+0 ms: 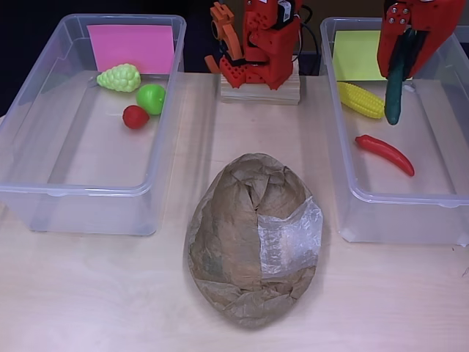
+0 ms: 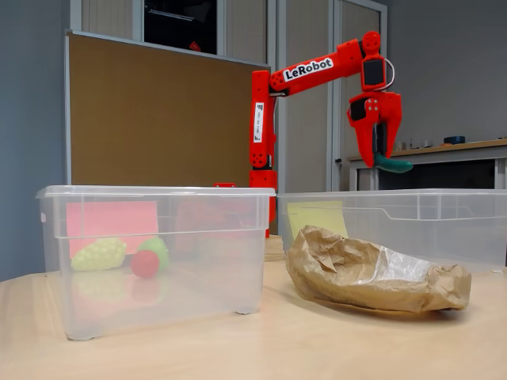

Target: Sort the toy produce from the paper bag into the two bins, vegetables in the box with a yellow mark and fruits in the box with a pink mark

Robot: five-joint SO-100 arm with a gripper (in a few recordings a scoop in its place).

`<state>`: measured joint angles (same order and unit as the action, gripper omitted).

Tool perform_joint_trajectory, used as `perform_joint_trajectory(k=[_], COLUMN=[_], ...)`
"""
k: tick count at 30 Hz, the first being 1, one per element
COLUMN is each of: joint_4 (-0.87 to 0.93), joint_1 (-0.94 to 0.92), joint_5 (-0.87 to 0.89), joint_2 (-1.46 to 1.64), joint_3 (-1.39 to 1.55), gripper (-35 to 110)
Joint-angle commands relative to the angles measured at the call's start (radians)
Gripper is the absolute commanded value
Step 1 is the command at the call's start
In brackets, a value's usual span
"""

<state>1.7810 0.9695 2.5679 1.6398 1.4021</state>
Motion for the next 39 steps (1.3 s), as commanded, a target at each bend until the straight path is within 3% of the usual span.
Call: perform_joint_trajectory(k=[1, 12, 19, 25, 33, 39], joint_4=[-0.109, -0.545, -0.597, -0.595, -0.557, -0.416], joint_1=[0.089, 0.198, 0.207, 0.184, 0.003, -0.117], joint_5=[0.152, 0.193, 0.190, 0.160, -0.298, -0.670], joint_2=[0.126, 0.318, 0.391, 0.383, 0.204, 0.074], joint_3=[0.183, 0.733, 0.844, 0.807, 0.525, 0.256], gripper=[2, 8, 31, 29, 0, 0])
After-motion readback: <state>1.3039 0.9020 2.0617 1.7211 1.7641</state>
